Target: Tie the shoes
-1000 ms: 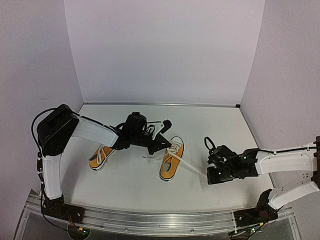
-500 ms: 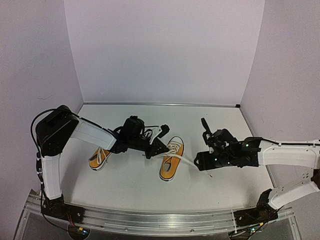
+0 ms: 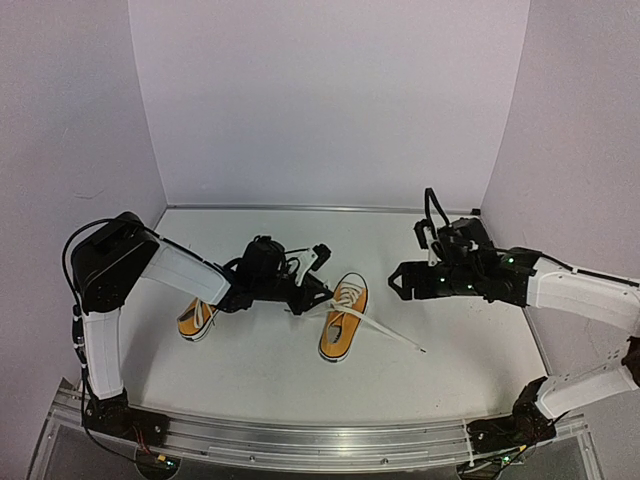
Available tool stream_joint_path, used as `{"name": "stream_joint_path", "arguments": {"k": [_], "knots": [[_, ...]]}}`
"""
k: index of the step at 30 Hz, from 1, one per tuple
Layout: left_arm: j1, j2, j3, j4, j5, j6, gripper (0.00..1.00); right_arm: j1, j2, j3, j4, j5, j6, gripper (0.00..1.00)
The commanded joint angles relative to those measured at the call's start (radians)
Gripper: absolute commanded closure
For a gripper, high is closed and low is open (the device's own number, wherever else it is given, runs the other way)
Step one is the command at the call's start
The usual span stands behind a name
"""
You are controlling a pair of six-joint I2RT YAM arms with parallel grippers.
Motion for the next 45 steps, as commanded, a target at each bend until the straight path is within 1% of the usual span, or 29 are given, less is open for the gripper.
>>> {"name": "stream_joint_path", "arguments": {"k": [1, 5, 9, 13, 16, 20, 28, 33, 39, 42, 44, 45], "knots": [[0.006, -0.056, -0.022, 0.027, -0.117, -0.064, 0.69, -0.029, 0.074, 0.086, 0.026, -0.089, -0.074, 0.23], [0.007, -0.059, -0.017, -0.05, -0.159, -0.065, 0.67, -0.047, 0.17, 0.163, 0.023, -0.162, -0.124, 0.28], [0.007, -0.078, -0.028, -0.094, -0.169, -0.049, 0.65, -0.053, 0.287, 0.25, 0.011, -0.246, -0.17, 0.4], [0.007, -0.111, -0.046, -0.11, -0.121, 0.003, 0.62, -0.053, 0.395, 0.337, -0.025, -0.335, -0.214, 0.49], [0.008, -0.143, -0.069, -0.099, -0.069, 0.033, 0.6, -0.053, 0.463, 0.389, -0.052, -0.363, -0.242, 0.53], [0.008, -0.172, -0.094, -0.1, -0.061, 0.071, 0.59, -0.053, 0.528, 0.438, -0.069, -0.409, -0.261, 0.57], [0.006, -0.205, -0.102, -0.112, -0.032, 0.095, 0.59, -0.053, 0.619, 0.494, -0.115, -0.456, -0.308, 0.63], [0.006, -0.215, -0.102, -0.116, -0.033, 0.1, 0.59, -0.051, 0.656, 0.505, -0.135, -0.493, -0.332, 0.64], [0.006, -0.219, -0.101, -0.121, -0.027, 0.108, 0.59, -0.049, 0.688, 0.517, -0.159, -0.493, -0.353, 0.66], [0.006, -0.219, -0.095, -0.135, -0.022, 0.121, 0.59, -0.043, 0.696, 0.527, -0.171, -0.494, -0.364, 0.71], [0.006, -0.22, -0.092, -0.144, -0.021, 0.13, 0.59, -0.039, 0.697, 0.533, -0.177, -0.499, -0.371, 0.79], [0.006, -0.22, -0.09, -0.15, -0.021, 0.136, 0.59, -0.037, 0.695, 0.534, -0.181, -0.501, -0.374, 0.84]]}}
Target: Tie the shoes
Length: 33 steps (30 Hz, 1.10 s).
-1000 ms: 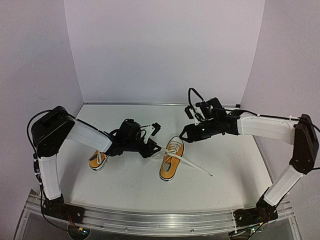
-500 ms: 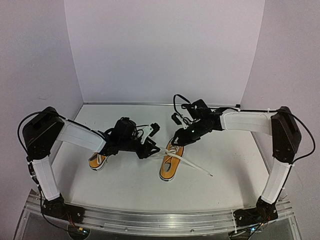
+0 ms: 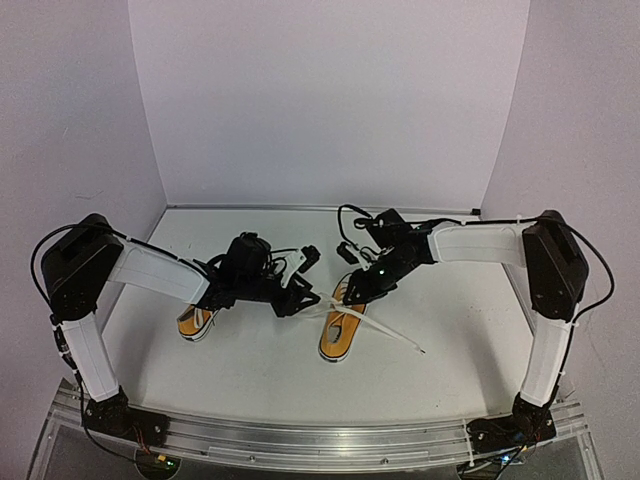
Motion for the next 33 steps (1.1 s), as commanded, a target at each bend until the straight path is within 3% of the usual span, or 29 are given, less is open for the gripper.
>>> {"name": "stream_joint_path", "arguments": {"k": [1, 6, 17, 25, 33], "knots": [[0.002, -0.045, 0.012, -0.016, 0.019, 0.04, 0.59, 0.013, 0.003, 0.048, -0.03, -0.018, -0.033, 0.89], [-0.004, -0.05, 0.011, -0.031, 0.036, 0.104, 0.6, 0.013, -0.041, 0.034, -0.026, -0.016, -0.023, 1.0], [-0.048, -0.077, -0.082, 0.134, 0.086, 0.342, 0.67, 0.013, -0.145, -0.1, 0.124, -0.019, 0.074, 1.0], [-0.107, -0.043, -0.027, 0.08, 0.015, 0.602, 0.72, 0.013, -0.144, -0.147, 0.181, -0.032, 0.098, 1.0], [-0.137, 0.002, 0.035, 0.064, -0.033, 0.698, 0.74, 0.013, -0.15, -0.167, 0.212, -0.039, 0.118, 1.0]]}}
